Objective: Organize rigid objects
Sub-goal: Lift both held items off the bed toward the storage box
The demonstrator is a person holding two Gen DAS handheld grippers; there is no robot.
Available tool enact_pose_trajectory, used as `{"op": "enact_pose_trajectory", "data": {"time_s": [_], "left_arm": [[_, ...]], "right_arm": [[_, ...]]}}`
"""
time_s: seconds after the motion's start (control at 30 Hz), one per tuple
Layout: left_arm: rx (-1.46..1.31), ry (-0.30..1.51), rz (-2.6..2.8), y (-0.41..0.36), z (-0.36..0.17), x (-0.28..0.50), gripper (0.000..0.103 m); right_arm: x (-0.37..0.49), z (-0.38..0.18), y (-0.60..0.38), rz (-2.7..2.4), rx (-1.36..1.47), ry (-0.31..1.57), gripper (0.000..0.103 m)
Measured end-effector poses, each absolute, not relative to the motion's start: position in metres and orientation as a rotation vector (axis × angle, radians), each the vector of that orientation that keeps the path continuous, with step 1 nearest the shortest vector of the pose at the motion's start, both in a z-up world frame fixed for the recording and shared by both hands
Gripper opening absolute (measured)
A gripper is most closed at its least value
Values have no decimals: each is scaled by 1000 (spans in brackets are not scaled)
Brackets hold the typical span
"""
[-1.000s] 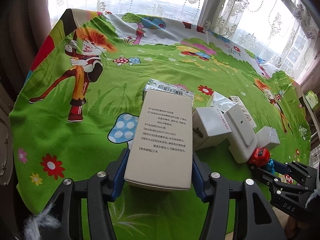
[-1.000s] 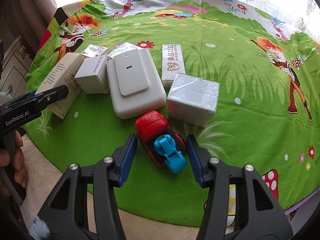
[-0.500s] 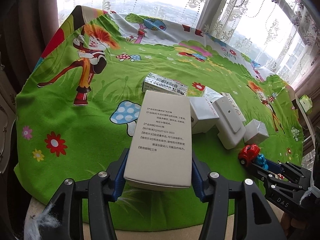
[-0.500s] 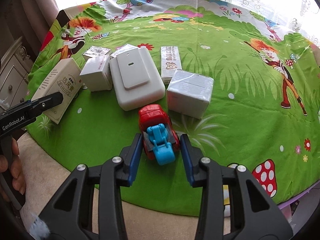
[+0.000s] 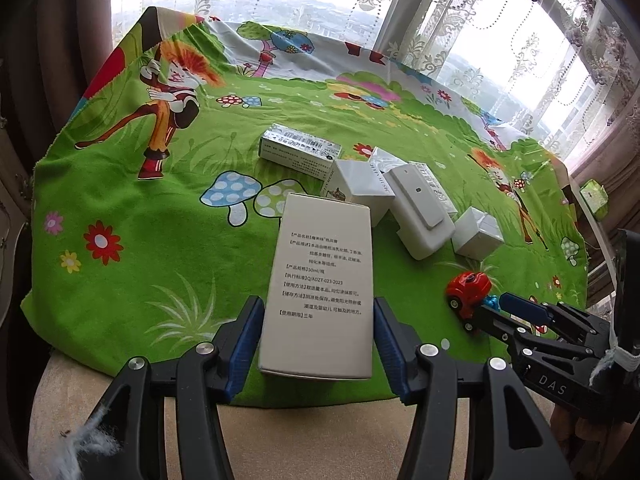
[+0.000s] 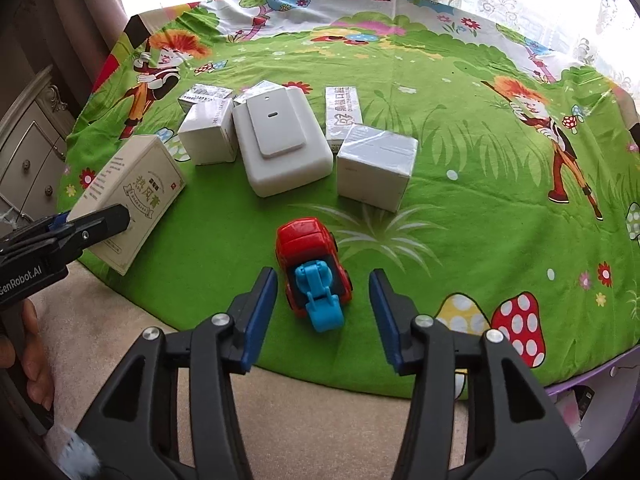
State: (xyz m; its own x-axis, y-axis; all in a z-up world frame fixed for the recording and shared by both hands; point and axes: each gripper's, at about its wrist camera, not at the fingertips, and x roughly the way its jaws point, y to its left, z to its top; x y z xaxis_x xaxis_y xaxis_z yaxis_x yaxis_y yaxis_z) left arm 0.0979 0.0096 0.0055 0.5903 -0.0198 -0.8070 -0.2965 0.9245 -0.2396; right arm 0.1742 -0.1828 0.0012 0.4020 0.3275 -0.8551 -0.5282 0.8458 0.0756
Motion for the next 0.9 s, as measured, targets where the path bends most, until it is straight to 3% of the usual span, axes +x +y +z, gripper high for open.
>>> {"op": "enact_pose_trajectory", "data": {"time_s": [0.23,0.4,0.9], "left_arm": [[-360,922,166,8,7,96,55],[-352,963,170,7,1,101,56],[-408,917,142,4,9,83,53]], "right_arm": [[177,6,-173,550,-264,975,52],[176,3,-168,574,-291,974,33],[160,13,-185,584,-241,944,31]]}}
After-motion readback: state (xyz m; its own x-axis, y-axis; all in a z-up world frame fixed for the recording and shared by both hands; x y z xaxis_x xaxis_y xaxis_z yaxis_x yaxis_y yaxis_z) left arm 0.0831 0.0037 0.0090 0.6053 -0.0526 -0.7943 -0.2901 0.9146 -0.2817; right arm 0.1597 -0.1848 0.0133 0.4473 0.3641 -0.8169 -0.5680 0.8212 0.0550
